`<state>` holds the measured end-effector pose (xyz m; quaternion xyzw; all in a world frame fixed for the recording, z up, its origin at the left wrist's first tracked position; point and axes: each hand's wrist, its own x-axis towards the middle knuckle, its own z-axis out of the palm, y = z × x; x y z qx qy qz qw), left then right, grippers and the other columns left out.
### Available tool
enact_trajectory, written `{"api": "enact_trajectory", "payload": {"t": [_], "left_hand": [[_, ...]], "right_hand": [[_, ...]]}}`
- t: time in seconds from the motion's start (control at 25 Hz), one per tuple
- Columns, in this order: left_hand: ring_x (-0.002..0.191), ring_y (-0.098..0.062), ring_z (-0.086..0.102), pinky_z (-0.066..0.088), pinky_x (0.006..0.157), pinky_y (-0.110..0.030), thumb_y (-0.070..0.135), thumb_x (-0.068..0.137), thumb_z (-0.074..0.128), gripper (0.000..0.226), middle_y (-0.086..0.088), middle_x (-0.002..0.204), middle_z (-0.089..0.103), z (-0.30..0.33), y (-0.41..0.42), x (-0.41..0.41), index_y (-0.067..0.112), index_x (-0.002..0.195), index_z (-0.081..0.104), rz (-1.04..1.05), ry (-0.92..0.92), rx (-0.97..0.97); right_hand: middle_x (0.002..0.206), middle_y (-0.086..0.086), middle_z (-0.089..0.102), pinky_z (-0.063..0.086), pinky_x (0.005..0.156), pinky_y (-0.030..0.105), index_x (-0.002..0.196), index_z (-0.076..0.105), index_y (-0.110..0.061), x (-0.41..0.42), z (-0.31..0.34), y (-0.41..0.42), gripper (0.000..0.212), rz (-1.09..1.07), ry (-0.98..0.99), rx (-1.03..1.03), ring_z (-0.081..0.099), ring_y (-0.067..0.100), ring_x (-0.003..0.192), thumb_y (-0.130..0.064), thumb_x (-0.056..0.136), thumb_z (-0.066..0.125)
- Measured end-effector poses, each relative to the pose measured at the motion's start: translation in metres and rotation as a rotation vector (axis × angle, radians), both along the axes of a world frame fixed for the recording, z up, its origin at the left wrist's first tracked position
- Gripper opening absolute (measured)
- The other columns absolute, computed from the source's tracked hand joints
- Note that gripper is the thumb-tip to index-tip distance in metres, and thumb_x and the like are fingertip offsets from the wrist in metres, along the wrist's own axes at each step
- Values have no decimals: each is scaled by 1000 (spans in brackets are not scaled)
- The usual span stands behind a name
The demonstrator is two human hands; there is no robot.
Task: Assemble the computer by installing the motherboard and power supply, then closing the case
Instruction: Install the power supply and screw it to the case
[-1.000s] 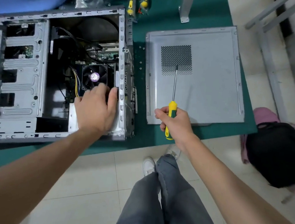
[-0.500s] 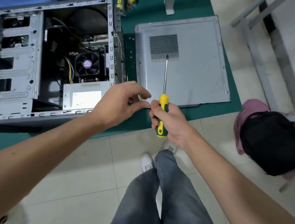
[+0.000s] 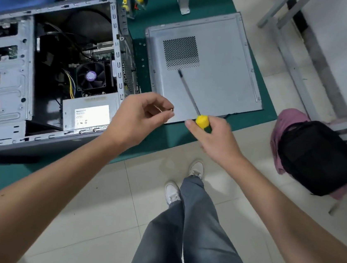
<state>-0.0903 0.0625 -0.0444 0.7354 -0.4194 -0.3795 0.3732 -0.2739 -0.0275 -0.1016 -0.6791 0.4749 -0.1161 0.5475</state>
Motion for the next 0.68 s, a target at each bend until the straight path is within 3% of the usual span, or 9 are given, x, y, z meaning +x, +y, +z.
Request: {"api": "enact_trajectory", "payload": {"t": [0.08,0.24,0.32,0.44,0.56,0.68], "left_hand": [[69,-9,66,51,64,-18,14,88,75,8,0,82,73,0,1,4,12,95,72,42,38,-4],[74,-10,67,53,70,-18,13,85,77,12,-9,87,73,-1,2,6,11,97,71,85,129,-13],[79,-15,69,56,76,-23,13,85,77,13,-13,90,73,-2,2,6,13,96,71,108,169,-17],[78,-13,69,53,74,-19,13,85,77,13,-15,91,73,-2,2,4,11,97,71,128,189,-18],[76,-10,68,52,72,-18,11,85,76,14,-13,89,73,0,2,5,9,98,71,125,165,-10],[79,-18,70,56,75,-24,12,85,76,12,-11,89,74,2,-1,7,12,96,72,51,56,21]], "right_hand": [[47,-6,38,30,46,28,56,37,-21,-13,-5,-4,50,74,184,-320,36,12,46,-51,87,62],[46,-7,36,27,47,26,57,33,-23,-27,-7,-12,49,205,320,-534,41,22,49,-44,91,61],[47,-8,37,34,50,31,59,35,-22,-31,-7,-14,46,260,351,-569,45,28,52,-42,91,61],[49,-5,40,42,53,35,62,40,-19,-35,-7,-14,42,282,382,-593,46,33,54,-42,91,60],[52,0,45,42,54,34,65,47,-16,-37,-6,-14,40,311,405,-595,47,33,56,-42,93,58],[52,-1,45,34,53,32,65,48,-17,-39,-6,-18,38,345,404,-594,48,31,56,-42,93,58]]}}
